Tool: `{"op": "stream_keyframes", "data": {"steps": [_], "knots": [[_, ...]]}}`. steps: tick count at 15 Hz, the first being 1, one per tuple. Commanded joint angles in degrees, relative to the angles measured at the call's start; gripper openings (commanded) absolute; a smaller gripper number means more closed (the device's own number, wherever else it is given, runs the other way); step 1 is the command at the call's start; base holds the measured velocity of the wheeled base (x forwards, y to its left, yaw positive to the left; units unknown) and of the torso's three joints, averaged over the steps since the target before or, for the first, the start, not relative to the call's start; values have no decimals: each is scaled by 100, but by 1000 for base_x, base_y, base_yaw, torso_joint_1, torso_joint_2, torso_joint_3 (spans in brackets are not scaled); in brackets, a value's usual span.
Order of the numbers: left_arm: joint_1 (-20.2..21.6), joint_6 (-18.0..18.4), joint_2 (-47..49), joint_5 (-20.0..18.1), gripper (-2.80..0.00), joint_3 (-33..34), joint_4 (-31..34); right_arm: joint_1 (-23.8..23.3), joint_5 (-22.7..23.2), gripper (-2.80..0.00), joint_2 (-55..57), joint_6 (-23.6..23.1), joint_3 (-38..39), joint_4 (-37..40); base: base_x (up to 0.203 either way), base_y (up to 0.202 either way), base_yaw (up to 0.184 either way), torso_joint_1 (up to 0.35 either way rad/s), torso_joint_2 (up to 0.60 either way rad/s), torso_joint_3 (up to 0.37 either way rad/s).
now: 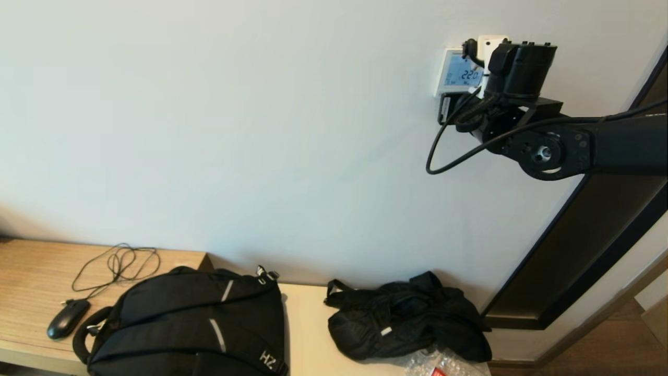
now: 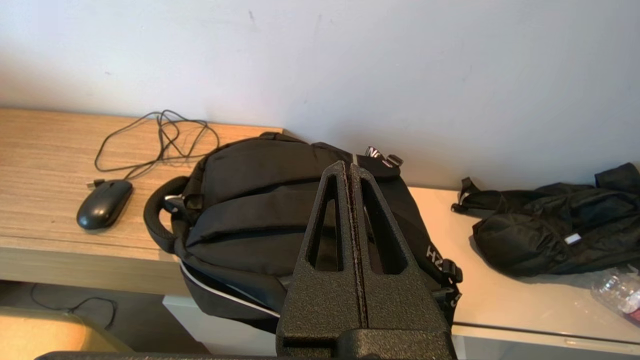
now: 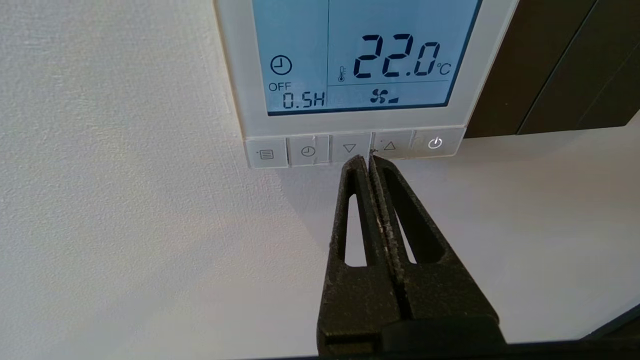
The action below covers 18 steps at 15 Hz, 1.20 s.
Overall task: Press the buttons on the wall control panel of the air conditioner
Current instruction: Press the temperature decrease button
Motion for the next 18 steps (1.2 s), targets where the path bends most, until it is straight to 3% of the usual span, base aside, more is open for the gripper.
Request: {"op": "stream_keyframes", "data": {"steps": [1, 11, 18], "knots": [[1, -8, -2, 4, -280, -4, 1, -18, -15, -280, 157, -7, -111, -8, 0, 0, 0, 0, 0, 0], [1, -3, -2, 3, -280, 5, 1, -10, -15, -280, 105, -1, -153, -7, 0, 0, 0, 0, 0, 0], [1, -8, -2, 3, -280, 5, 1, 6, -8, -280, -805, 51, 779, -138, 0, 0, 0, 0, 0, 0]]}}
